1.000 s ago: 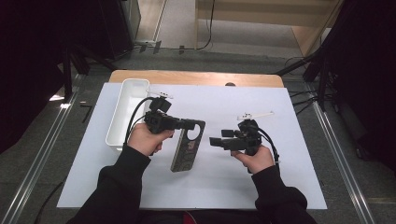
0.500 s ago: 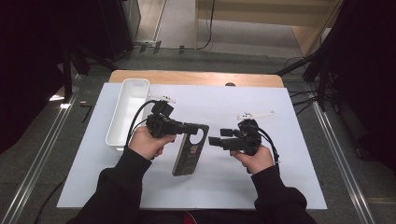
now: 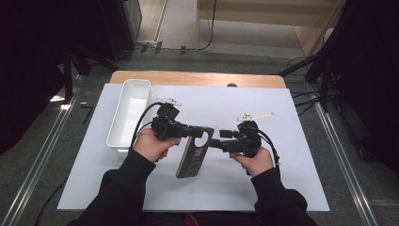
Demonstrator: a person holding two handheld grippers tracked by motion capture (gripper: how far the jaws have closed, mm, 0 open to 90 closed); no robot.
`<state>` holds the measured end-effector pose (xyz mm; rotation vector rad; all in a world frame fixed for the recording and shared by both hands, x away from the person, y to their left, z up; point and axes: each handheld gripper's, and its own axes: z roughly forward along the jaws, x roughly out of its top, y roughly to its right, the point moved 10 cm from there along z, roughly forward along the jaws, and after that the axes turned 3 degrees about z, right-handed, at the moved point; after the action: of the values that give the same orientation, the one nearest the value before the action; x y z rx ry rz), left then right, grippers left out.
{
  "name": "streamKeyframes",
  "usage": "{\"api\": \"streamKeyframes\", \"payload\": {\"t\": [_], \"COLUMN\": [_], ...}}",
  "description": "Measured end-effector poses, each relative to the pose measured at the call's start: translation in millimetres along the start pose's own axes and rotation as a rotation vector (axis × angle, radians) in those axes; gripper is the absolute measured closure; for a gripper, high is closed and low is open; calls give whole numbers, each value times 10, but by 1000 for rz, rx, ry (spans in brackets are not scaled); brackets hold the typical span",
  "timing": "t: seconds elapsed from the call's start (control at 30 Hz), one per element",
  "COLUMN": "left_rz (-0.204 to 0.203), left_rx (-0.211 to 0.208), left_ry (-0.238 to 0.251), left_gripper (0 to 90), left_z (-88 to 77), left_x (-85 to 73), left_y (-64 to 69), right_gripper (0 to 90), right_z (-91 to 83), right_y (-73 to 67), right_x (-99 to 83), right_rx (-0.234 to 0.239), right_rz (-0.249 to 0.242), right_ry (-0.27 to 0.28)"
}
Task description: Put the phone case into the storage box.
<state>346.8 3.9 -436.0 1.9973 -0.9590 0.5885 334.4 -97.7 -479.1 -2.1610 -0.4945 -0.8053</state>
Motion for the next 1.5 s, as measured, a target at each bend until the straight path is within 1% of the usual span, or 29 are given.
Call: {"api": "streamKeyframes", "payload": {"t": [0.07,0.2,0.33,0.53,0.63,0.7,0.77,0.83,0.97,1.03,1.13,1.2,1.3,1.43,1.5], "left_rz": [4,5,8,16,14,8,12,20,32,35,37,41,52,58,64], "left_rx": [0,-1,-2,-3,-13,-19,-13,-8,5,9,15,17,23,29,31], "left_ry": [4,9,9,8,10,11,13,12,17,20,22,22,16,18,21], "left_gripper": [794,794,794,794,794,794,794,794,794,794,794,794,794,794,794], "left_z": [0,0,5,19,21,19,18,16,15,11,11,20,32,45,46], "left_x": [4,9,14,15,19,25,33,36,43,45,46,45,36,38,42], "left_y": [3,5,22,41,59,74,84,92,94,86,84,88,91,95,99], "right_gripper": [233,235,238,277,304,322,340,371,422,448,511,558,623,677,684], "right_z": [3,22,59,92,115,131,145,156,174,173,158,152,145,133,129], "right_y": [10,22,21,28,39,38,29,15,7,18,26,15,14,12,11], "right_x": [5,9,3,-3,-12,-12,-6,1,4,6,15,19,23,30,36], "right_rx": [0,-5,-10,-10,-8,-3,9,22,36,28,28,46,60,60,55], "right_rz": [6,2,7,18,22,32,42,54,53,56,59,66,67,61,56], "right_ry": [3,8,4,15,14,16,20,25,27,29,37,39,44,53,57]}}
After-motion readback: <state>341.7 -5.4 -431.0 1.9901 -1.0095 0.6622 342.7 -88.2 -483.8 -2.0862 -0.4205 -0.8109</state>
